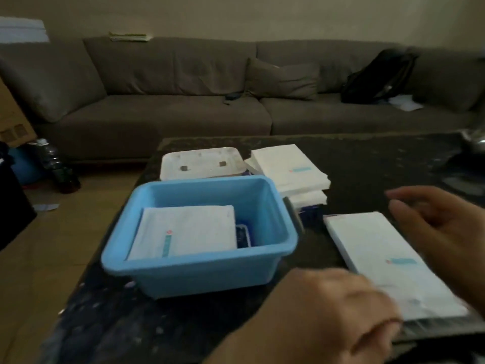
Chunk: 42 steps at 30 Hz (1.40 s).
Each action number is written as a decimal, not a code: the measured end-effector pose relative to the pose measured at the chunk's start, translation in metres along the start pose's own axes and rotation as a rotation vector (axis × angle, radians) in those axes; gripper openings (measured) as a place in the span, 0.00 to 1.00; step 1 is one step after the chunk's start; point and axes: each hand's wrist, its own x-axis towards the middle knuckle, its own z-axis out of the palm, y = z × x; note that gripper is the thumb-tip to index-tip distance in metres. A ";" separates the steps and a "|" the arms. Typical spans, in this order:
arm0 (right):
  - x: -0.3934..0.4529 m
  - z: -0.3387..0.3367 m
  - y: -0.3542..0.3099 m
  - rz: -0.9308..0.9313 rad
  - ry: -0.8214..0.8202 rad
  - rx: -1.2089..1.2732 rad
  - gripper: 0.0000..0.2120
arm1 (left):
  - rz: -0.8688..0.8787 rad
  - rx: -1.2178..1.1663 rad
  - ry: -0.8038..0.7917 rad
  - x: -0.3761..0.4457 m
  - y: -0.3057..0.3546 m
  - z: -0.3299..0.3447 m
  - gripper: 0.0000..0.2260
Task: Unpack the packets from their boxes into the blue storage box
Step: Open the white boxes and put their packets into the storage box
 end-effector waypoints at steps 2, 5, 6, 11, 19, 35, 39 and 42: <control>-0.009 -0.016 0.034 0.089 0.066 -0.056 0.08 | 0.010 0.134 -0.088 -0.002 -0.017 0.044 0.09; -0.021 -0.032 0.065 0.195 0.062 -0.082 0.10 | -0.042 0.235 -0.135 0.001 -0.035 0.083 0.18; -0.024 -0.035 0.072 0.209 0.056 -0.085 0.08 | -0.043 0.291 -0.147 0.004 -0.040 0.089 0.20; -0.045 -0.045 0.095 0.087 0.023 -0.134 0.07 | 0.080 0.461 -0.143 0.022 -0.057 0.102 0.14; -0.082 -0.054 0.104 -0.353 -0.068 -0.259 0.06 | -0.056 0.239 0.120 0.026 -0.065 0.114 0.07; -0.057 0.002 0.096 -0.389 -0.106 -0.675 0.15 | -0.344 -0.150 0.390 0.054 -0.048 0.091 0.05; -0.061 0.002 0.096 -0.459 -0.122 -0.667 0.16 | -0.370 -0.164 0.391 0.054 -0.052 0.086 0.11; -0.069 -0.001 0.098 -0.496 -0.111 -0.678 0.15 | -0.386 -0.178 0.375 0.052 -0.051 0.088 0.12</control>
